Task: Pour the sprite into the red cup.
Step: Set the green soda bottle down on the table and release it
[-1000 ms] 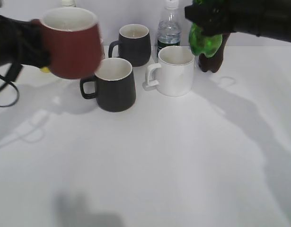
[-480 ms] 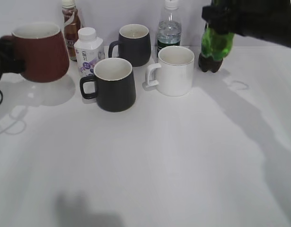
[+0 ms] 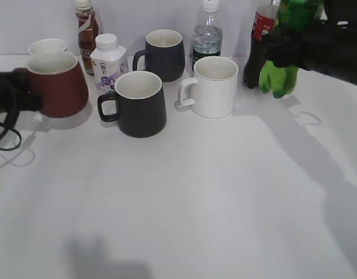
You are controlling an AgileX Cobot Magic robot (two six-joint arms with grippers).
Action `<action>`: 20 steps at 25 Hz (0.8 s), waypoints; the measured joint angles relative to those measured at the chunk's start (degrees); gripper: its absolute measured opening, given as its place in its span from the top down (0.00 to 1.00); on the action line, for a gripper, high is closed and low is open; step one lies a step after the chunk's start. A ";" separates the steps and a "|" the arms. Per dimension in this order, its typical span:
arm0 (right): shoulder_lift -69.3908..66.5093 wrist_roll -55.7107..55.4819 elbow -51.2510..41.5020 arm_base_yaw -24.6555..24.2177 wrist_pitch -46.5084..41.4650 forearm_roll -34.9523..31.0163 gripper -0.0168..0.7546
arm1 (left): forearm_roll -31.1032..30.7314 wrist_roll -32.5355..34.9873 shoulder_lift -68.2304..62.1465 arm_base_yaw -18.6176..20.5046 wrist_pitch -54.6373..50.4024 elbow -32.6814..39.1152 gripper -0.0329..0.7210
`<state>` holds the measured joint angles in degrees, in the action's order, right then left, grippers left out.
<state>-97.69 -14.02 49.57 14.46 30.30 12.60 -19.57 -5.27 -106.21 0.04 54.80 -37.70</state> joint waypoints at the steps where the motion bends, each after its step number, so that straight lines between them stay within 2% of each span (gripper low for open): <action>1: 0.00 0.13 -0.57 0.00 0.39 -0.16 0.42 | 0.35 0.26 -1.09 0.00 1.42 0.00 0.86; 6: 0.00 0.43 -2.71 0.00 1.71 -0.48 0.42 | 1.99 0.70 -6.18 0.00 6.38 -1.02 0.86; 14: -0.05 0.55 -2.82 0.00 2.16 -0.48 0.42 | 2.29 1.55 -10.52 0.00 7.60 -4.54 0.86; 20: -0.05 0.55 -2.82 0.00 2.56 -0.53 0.42 | 1.79 2.01 -11.16 0.00 7.77 -4.63 0.86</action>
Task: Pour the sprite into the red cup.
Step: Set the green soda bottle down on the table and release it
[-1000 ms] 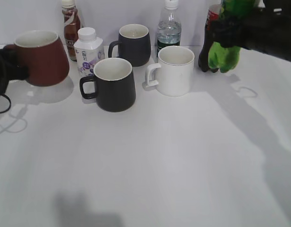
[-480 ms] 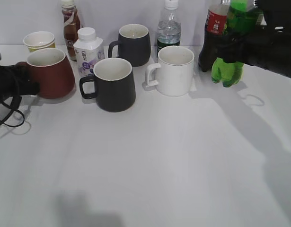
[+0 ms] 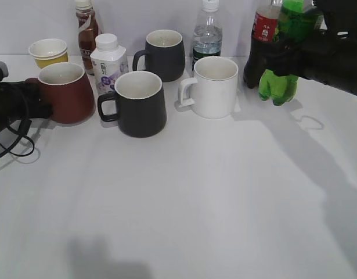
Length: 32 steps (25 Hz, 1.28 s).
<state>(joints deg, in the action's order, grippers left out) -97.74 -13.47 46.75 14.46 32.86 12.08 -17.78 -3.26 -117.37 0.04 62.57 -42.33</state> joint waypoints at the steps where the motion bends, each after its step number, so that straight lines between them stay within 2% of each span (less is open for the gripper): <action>1: 0.00 0.06 0.00 0.00 -0.01 0.00 0.42 | -0.03 0.00 0.00 0.00 0.00 0.00 0.86; 10: -0.01 0.06 0.00 0.00 0.07 0.00 0.42 | -0.59 -0.09 0.00 0.00 -0.49 -0.06 0.83; 18: -0.07 0.20 0.00 0.00 0.08 0.00 0.42 | -2.41 -0.77 0.00 0.11 -0.12 0.06 0.70; 26: -4.20 3.21 -0.06 0.00 3.28 -0.51 0.42 | -2.79 -1.14 1.13 0.11 0.15 2.12 0.62; 32: -7.14 3.53 -0.06 0.00 7.89 -1.18 0.42 | -3.23 -1.19 2.98 0.11 -3.81 2.36 0.59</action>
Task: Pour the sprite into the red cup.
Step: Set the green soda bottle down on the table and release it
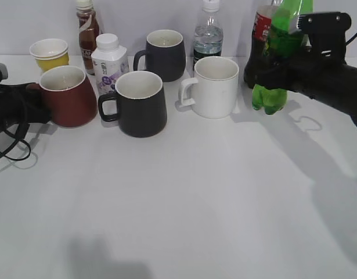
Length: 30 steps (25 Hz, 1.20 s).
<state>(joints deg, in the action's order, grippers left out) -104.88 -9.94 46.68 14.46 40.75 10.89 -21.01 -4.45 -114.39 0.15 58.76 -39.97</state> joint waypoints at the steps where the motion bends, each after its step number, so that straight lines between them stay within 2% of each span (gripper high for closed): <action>1: -0.32 0.06 0.00 0.00 0.13 -0.06 0.42 | -0.06 0.01 0.21 0.00 -0.54 0.00 0.59; 16: -0.77 2.21 -2.54 0.00 -0.83 -0.13 0.41 | -0.11 0.01 5.78 0.00 -2.25 6.32 0.49; 20: -0.77 2.41 -2.54 0.00 0.56 -0.87 0.22 | 0.14 0.01 6.22 0.00 -1.61 7.54 0.49; 22: -0.77 2.55 -2.54 0.00 1.95 -2.16 0.15 | 0.25 0.01 6.28 0.00 -1.23 8.37 0.49; 30: -0.72 2.82 -3.48 0.00 2.39 -3.68 0.13 | 0.23 -0.01 7.79 0.00 -0.97 11.58 0.49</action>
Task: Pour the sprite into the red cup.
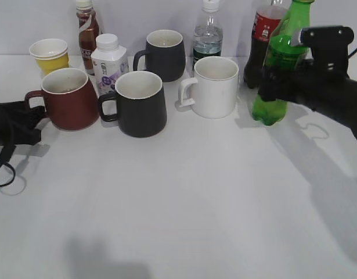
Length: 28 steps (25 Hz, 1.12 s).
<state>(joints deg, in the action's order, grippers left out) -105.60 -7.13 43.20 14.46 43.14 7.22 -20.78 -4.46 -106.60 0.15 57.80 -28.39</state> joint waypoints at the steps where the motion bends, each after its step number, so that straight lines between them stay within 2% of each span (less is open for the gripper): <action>1: 0.15 0.07 -0.66 0.00 0.08 0.00 0.13 | 0.00 0.00 0.87 0.00 0.08 0.35 0.49; 10: 4.35 0.13 -8.13 0.00 -0.58 -0.06 0.14 | 0.47 -2.36 6.85 0.00 -0.10 6.73 0.49; 15: 8.49 -0.07 -11.49 0.06 -3.13 -0.06 0.16 | 1.25 -8.00 10.41 0.00 -2.90 10.34 0.49; 21: 15.22 -3.21 -11.73 0.10 -14.94 -0.06 0.21 | 1.33 -14.62 17.68 -0.73 -17.42 10.70 0.49; 25: 20.28 -5.72 -11.73 0.10 -26.03 0.78 0.22 | 3.10 -15.85 26.07 -3.49 -28.41 10.70 0.49; 28: 24.26 -6.05 -11.67 0.10 -35.36 1.78 0.22 | 5.51 -16.19 33.01 -6.27 -42.11 9.45 0.49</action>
<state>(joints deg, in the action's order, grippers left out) -81.34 -13.17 31.53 14.56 7.78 8.99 -15.27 -20.65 -73.59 -6.11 15.68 -18.94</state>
